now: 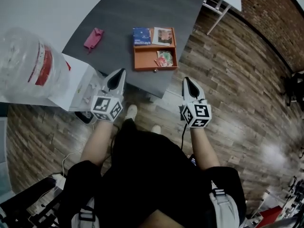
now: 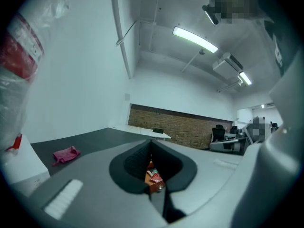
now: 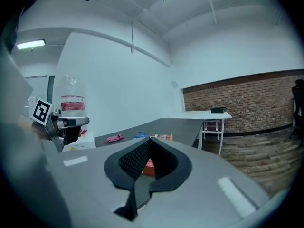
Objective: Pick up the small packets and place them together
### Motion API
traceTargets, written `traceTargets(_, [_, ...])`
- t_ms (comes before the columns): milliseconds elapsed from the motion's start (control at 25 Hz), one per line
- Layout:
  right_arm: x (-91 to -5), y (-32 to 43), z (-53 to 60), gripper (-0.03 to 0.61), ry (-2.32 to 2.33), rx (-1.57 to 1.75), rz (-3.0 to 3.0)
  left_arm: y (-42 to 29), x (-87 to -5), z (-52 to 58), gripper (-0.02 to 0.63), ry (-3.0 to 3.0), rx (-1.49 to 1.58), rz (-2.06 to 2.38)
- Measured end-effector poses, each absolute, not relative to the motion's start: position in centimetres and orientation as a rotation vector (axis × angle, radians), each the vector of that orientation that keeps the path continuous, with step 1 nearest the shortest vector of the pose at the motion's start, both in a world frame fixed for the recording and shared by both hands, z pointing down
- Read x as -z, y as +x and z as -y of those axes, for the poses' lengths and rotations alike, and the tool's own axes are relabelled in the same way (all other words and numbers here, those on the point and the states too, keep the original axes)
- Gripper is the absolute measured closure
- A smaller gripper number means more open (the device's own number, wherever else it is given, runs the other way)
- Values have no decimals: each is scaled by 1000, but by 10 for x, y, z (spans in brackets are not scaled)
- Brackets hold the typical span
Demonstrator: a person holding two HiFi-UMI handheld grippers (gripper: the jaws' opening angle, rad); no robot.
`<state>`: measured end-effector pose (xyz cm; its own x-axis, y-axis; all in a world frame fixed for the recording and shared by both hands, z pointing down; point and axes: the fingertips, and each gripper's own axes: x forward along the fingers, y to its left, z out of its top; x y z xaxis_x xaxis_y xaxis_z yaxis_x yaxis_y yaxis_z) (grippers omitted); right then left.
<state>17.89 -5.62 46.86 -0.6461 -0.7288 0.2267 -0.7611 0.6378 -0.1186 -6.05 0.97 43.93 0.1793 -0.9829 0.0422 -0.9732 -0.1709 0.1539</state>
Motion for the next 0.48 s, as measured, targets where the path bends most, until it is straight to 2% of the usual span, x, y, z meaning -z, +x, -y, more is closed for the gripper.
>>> traceTargets(480, [-445,176,21,577,1322,-313,2783,-64,-430,-36,614,2332,183,1876])
